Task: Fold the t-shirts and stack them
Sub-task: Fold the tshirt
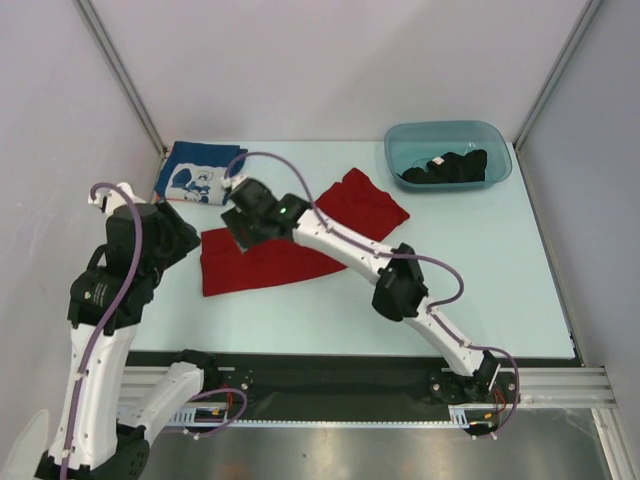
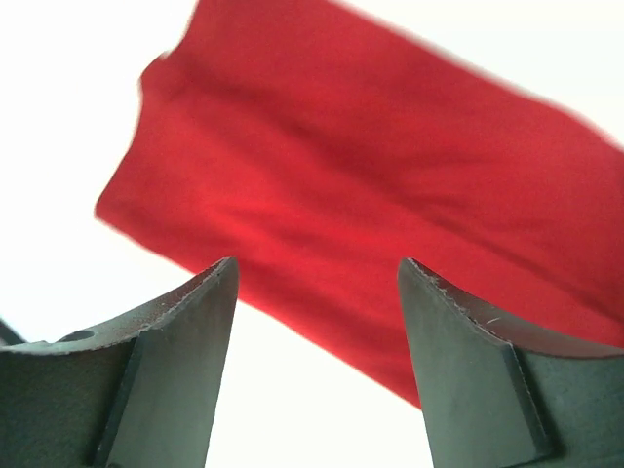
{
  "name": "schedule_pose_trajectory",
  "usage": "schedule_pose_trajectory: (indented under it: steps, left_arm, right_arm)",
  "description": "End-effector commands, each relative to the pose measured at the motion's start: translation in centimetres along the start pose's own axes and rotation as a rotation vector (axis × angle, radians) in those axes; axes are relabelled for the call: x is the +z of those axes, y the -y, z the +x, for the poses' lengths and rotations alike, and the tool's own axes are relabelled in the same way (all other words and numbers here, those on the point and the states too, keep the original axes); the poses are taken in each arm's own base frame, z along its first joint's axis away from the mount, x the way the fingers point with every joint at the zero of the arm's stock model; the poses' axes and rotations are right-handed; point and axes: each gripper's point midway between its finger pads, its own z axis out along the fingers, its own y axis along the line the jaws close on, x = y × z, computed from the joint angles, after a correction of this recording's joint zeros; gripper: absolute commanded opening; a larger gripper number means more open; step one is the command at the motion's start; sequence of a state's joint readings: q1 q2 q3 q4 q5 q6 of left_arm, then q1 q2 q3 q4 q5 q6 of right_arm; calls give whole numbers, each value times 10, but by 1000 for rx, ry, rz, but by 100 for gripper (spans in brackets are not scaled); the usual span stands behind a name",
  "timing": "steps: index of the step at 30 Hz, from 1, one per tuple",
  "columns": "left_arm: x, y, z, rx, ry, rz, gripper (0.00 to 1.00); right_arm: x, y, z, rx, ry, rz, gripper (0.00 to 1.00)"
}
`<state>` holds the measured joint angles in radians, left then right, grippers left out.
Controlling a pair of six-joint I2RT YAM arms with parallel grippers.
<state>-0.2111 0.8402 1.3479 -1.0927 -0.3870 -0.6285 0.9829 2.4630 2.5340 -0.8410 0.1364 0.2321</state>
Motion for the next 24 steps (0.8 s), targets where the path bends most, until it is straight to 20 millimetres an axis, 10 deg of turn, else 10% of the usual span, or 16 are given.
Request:
schedule_pose_trajectory:
  steps: [1,15,24]
  left_arm:
    - [-17,-2,14,-13,-41,52,64]
    - [-53,-35,41,-62,-35,78,63]
    - [-50,-28,48,-31,-73,109,63]
  right_arm:
    - [20,-26,5,-8,25,-45,72]
    - [74,-59,107,-72,-172,-35,71]
    - [50,-29,193,-99,-426,42,71]
